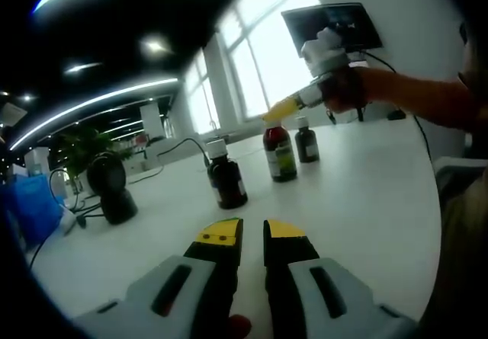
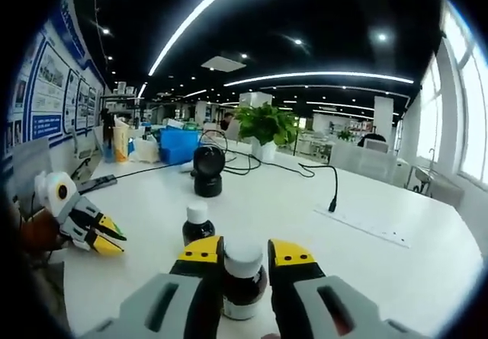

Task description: Rotate the medicine bottle to make it face forward pick up the medicine bottle inspect the drug traceability code place the medicine on the table

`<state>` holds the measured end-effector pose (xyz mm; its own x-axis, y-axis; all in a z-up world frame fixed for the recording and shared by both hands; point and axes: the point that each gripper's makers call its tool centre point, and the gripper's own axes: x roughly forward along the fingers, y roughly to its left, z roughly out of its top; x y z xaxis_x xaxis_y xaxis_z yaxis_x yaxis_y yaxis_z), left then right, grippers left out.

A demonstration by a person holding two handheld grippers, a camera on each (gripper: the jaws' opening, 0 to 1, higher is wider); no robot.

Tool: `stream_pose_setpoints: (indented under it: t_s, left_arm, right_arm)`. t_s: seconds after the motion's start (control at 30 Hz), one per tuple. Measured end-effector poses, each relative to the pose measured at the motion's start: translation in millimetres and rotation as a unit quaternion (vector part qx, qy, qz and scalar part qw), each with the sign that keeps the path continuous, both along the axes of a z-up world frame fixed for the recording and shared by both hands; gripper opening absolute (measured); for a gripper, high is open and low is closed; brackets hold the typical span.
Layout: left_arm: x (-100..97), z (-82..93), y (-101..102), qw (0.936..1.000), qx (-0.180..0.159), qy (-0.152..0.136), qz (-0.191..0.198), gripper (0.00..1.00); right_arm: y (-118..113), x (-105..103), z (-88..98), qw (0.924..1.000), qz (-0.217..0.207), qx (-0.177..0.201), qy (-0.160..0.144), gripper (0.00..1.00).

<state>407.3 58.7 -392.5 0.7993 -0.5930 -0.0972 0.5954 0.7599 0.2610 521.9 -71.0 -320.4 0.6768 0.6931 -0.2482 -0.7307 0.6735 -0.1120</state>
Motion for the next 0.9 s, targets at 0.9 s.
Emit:
stream_pose_setpoints:
  t_s: [0.9]
  left_arm:
    - [1.2, -0.9, 0.0, 1.0, 0.001, 0.001, 0.002, 0.05]
  right_arm:
    - [0.6, 1.1, -1.6, 0.9984, 0.051, -0.019, -0.014, 0.17]
